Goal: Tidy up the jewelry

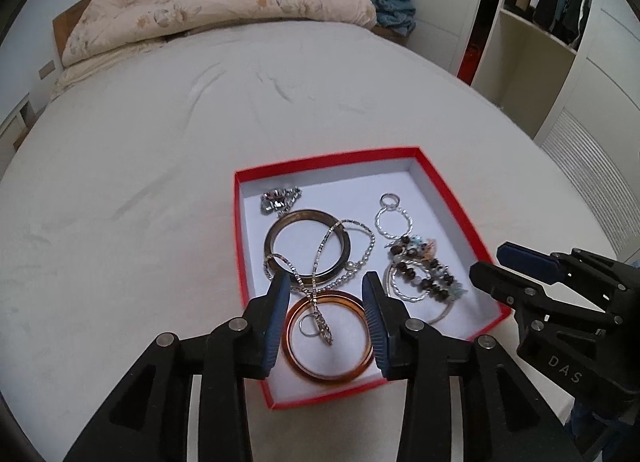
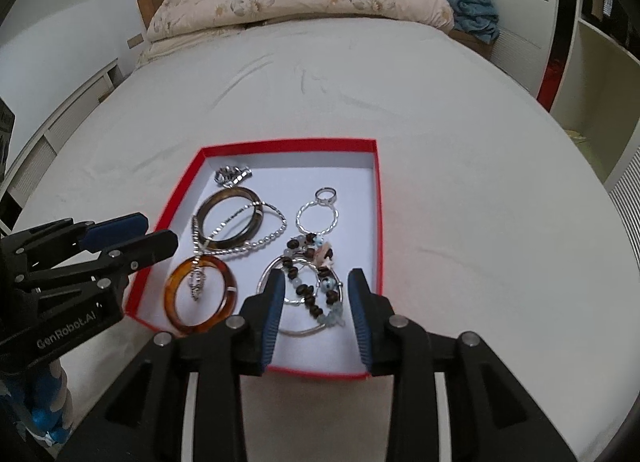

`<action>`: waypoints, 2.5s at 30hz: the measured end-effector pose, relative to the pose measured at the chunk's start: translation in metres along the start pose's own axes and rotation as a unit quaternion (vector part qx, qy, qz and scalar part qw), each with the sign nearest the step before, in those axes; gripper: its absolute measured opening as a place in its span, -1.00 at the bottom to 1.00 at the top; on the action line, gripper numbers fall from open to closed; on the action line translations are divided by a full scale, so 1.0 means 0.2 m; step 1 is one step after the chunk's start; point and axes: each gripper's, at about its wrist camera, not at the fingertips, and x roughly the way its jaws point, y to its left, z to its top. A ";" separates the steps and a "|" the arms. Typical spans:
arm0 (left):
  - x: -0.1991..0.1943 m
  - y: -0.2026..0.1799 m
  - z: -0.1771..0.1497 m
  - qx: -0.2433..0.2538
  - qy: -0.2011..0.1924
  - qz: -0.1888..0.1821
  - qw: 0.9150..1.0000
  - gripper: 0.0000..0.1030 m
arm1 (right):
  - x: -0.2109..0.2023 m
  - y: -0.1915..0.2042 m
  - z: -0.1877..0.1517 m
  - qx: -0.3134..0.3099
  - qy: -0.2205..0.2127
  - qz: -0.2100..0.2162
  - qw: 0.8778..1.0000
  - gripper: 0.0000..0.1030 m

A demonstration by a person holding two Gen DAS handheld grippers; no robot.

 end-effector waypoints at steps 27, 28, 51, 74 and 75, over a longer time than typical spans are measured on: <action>-1.25 0.33 -0.49 -0.062 -0.123 0.100 0.985 0.63 | -0.96 0.60 -0.26 -0.044 -0.106 0.022 0.993 -0.39; -1.29 0.34 -0.51 -0.065 -0.127 0.105 0.984 0.64 | -0.99 0.63 -0.28 -0.048 -0.110 0.023 0.993 -0.39; -1.88 0.40 -0.96 -0.105 -0.217 0.205 0.949 0.77 | -1.34 0.94 -0.61 -0.070 -0.162 0.029 0.984 -0.21; -2.00 0.35 -1.07 -0.103 -0.236 0.202 0.945 0.78 | -1.44 1.00 -0.71 -0.083 -0.179 0.033 0.980 -0.19; -2.00 0.35 -1.07 -0.103 -0.235 0.201 0.945 0.78 | -1.44 1.01 -0.71 -0.083 -0.178 0.033 0.980 -0.19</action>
